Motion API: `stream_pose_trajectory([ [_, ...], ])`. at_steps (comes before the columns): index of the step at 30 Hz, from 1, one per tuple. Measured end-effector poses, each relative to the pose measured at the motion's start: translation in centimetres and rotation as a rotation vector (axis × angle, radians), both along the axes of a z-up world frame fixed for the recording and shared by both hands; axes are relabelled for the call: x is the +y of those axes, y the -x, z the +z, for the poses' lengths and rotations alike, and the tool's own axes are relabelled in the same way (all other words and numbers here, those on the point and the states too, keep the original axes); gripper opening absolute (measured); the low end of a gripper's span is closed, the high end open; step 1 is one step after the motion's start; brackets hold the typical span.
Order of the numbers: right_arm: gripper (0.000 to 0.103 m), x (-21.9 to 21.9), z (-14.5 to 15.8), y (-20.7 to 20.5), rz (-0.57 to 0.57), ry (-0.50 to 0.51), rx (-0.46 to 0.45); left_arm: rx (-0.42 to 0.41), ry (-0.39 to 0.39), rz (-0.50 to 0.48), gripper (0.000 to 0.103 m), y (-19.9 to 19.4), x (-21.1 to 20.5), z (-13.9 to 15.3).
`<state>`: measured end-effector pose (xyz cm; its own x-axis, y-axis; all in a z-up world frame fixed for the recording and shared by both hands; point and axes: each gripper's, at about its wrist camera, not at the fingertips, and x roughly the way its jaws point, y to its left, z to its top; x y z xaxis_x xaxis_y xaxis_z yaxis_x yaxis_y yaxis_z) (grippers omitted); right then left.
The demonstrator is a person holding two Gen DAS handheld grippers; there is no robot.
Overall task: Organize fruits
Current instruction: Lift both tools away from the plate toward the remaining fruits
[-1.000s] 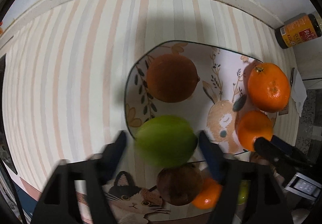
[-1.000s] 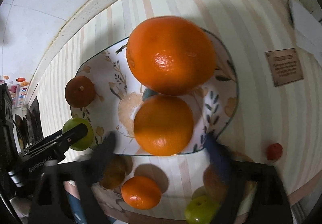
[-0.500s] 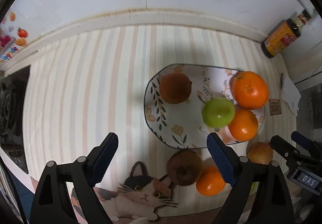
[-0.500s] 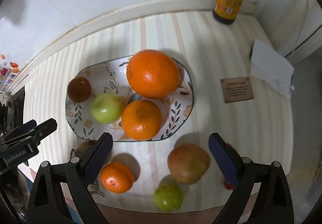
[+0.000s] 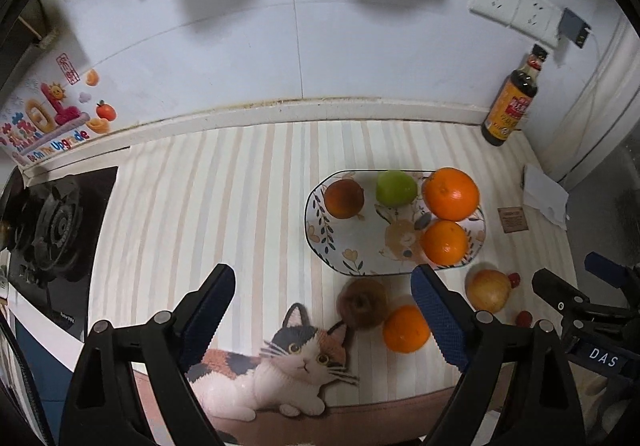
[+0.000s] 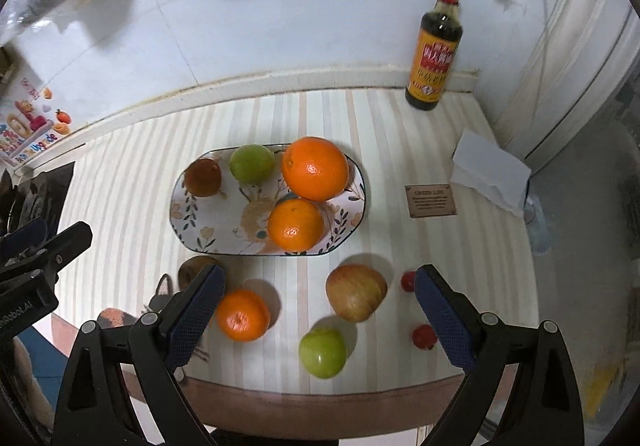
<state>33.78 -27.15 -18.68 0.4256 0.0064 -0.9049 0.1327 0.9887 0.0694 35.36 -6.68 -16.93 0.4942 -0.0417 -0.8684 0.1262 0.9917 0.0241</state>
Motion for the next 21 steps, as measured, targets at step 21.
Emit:
stream_pose_trajectory([
  [21,0.098,1.4,7.2,7.5,-0.001,-0.026,-0.158,-0.126,0.054,-0.003,0.090,6.6,0.7,4.6],
])
